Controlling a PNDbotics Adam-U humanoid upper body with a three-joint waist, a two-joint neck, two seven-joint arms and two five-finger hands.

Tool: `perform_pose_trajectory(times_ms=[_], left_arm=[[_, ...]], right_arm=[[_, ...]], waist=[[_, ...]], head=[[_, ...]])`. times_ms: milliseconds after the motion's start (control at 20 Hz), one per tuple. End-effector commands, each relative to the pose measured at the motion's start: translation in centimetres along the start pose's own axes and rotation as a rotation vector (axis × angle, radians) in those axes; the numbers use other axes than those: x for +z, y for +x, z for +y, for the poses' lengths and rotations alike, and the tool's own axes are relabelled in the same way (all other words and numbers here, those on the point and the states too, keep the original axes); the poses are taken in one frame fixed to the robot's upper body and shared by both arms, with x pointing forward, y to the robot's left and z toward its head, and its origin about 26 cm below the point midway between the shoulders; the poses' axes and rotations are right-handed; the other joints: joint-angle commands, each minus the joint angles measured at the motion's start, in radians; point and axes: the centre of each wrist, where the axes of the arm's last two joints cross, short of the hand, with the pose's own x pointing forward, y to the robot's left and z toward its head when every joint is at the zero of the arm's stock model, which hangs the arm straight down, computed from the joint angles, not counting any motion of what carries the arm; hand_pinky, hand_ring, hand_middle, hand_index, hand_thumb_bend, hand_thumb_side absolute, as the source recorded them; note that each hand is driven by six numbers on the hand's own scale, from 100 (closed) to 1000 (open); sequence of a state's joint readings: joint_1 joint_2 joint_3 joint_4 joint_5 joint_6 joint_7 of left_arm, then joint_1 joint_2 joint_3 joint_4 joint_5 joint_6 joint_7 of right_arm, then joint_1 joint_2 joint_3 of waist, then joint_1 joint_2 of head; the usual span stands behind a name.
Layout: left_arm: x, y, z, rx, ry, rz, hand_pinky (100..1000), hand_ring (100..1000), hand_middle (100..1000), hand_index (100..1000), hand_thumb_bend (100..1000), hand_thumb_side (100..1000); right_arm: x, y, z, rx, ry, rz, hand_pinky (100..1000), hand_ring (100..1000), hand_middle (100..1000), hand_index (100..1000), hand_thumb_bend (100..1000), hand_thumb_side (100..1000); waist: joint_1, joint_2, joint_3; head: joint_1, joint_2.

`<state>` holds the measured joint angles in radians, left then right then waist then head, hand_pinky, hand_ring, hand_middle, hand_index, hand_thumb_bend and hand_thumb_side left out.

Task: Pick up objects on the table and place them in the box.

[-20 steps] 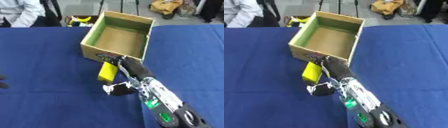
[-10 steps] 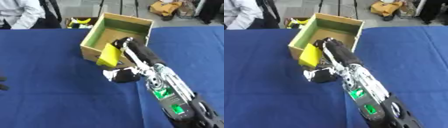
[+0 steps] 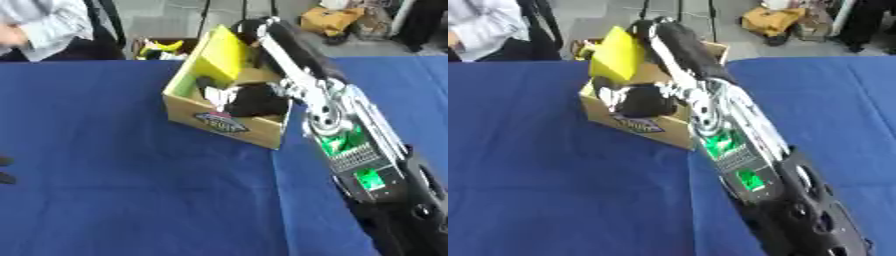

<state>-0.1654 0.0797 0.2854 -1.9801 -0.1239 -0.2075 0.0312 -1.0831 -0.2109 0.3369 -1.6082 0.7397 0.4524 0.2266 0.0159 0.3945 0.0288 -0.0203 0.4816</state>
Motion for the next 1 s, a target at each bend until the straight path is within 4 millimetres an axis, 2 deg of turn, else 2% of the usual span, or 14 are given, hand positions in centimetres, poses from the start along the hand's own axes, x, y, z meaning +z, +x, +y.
perform_pose_trajectory(times_ms=[50, 350, 700, 850, 1000], left_arm=[[-0.3, 0.6, 0.2, -0.010, -0.020, -0.026, 445, 591, 622, 899, 143, 963], [-0.1, 0.6, 0.0, -0.005, -0.034, -0.025, 444, 591, 623, 899, 142, 964], [0.0, 0.5, -0.1, -0.001, -0.048, -0.024, 443, 591, 623, 899, 138, 965], [0.0, 0.5, -0.1, -0.001, -0.049, -0.023, 443, 591, 623, 900, 137, 964], [0.0, 0.5, -0.1, 0.001, -0.053, -0.023, 443, 591, 624, 900, 135, 965]], right_arm=[[-1.6, -0.6, -0.7, 0.053, -0.040, 0.039, 596, 778, 470, 631, 100, 288], [-4.5, -2.3, 0.6, 0.120, -0.049, 0.130, 593, 774, 470, 631, 100, 291], [-6.9, -4.7, 2.5, 0.207, -0.045, 0.248, 583, 762, 472, 628, 100, 299], [-7.5, -5.7, 2.8, 0.244, -0.049, 0.289, 579, 758, 472, 627, 100, 304], [-7.8, -6.6, 3.5, 0.260, -0.033, 0.329, 581, 763, 473, 628, 100, 310]], waist=[[0.000, -0.024, 0.008], [-0.001, -0.020, 0.030], [-0.005, -0.019, 0.056], [-0.005, -0.018, 0.061], [-0.005, -0.017, 0.064]], head=[[-0.016, -0.013], [-0.037, -0.017], [-0.057, -0.016], [-0.070, -0.008], [-0.089, 0.014]])
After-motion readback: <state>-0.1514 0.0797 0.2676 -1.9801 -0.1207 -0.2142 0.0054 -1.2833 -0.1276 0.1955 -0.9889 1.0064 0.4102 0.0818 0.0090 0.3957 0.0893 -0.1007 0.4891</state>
